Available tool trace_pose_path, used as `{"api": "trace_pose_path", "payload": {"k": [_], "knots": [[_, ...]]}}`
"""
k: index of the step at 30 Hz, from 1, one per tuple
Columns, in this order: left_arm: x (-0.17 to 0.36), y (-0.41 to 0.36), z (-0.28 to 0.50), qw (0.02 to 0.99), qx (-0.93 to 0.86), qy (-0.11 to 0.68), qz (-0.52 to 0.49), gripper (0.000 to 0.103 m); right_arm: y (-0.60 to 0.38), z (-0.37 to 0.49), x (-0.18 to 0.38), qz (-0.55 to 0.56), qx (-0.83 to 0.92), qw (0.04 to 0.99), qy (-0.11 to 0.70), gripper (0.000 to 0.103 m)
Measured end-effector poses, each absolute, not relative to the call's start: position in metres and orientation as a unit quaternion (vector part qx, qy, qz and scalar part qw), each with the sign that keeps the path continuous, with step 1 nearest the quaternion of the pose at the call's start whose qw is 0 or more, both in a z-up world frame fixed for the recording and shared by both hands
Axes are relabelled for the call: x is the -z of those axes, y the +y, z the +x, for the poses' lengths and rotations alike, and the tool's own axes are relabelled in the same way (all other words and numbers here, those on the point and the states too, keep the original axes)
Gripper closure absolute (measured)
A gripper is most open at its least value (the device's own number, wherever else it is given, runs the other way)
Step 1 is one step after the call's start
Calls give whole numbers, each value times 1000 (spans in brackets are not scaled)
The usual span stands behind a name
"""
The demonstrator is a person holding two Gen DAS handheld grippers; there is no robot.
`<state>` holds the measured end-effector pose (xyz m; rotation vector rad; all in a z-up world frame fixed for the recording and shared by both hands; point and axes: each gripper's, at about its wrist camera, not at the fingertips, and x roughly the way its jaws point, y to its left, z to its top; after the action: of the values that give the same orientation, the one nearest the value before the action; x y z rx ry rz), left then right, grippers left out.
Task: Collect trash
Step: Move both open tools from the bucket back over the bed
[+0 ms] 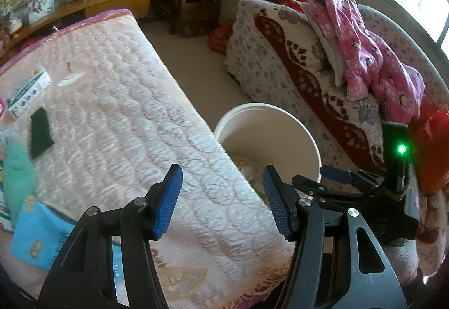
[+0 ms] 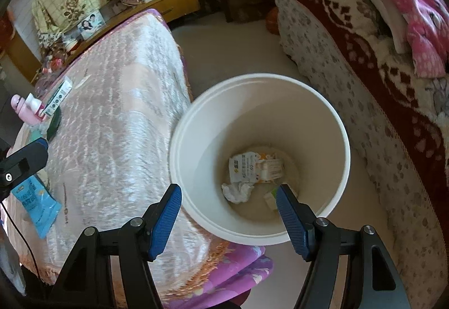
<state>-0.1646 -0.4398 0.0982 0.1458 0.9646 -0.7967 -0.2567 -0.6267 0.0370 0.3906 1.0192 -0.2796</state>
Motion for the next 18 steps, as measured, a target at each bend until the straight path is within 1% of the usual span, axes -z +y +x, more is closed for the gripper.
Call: {"api": "trace_pose_path", "payload": {"k": [8,18], "knots": [[-110,-403,-160,822,353,442,58,45,-596,-242,-66,158,112,861,471,34],[-119,-320,-139,849,295,438,42,45,-540,-210,-91,129,56,877,460,33]]}}
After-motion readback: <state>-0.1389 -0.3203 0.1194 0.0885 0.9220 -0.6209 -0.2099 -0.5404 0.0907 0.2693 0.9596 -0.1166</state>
